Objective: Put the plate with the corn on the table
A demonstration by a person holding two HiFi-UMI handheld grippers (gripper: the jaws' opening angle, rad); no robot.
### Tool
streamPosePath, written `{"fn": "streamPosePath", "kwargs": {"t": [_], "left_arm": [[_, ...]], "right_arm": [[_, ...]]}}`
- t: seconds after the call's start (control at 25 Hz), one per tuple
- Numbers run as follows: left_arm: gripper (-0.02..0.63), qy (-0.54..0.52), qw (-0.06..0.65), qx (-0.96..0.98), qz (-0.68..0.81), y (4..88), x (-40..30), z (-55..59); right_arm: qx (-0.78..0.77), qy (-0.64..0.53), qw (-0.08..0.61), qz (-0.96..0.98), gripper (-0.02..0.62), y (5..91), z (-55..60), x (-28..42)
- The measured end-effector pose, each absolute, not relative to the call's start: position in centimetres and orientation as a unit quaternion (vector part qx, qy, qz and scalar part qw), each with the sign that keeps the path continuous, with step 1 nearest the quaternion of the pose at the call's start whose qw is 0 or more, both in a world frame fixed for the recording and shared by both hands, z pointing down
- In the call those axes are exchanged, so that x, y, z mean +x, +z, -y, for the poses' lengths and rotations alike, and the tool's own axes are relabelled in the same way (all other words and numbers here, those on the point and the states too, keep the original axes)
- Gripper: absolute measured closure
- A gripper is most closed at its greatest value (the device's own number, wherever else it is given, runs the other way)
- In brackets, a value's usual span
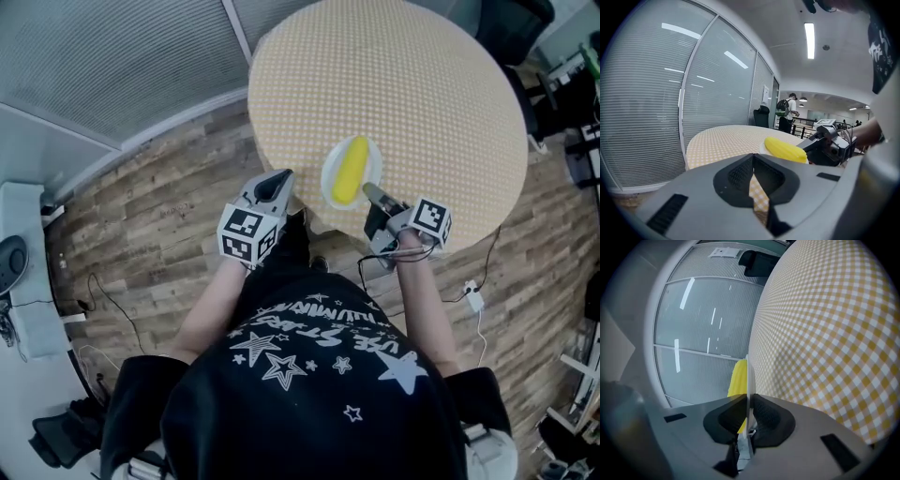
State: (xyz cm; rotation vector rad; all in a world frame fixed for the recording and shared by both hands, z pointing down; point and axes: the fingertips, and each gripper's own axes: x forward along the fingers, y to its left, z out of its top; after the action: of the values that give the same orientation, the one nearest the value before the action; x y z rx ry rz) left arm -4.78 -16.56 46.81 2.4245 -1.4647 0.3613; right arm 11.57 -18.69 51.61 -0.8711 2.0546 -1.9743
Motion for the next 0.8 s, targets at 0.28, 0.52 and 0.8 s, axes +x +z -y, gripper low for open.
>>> {"fn": "streamPosePath", "kwargs": {"t": [0.28,0.52,0.8], "left_arm": [[0.598,0.115,0.15,0.841,0.507,47.1,-7.2,22.0],[0.598,0.114,0.156,0.843,0.503,47.5,-9.9,27.1],[0.598,0.12,0.162,0.845,0.495,48.1,-11.7,32.4]], "right_arm": [[-0.301,-0.655,0.076,-0.689,0.557,51.2,24.2,9.8],[-0.3,-0.654,0.068,-0.691,0.557,51.8,29.5,7.5],[-0.306,-0.663,0.054,-0.681,0.557,53.4,34.7,5.5]]}}
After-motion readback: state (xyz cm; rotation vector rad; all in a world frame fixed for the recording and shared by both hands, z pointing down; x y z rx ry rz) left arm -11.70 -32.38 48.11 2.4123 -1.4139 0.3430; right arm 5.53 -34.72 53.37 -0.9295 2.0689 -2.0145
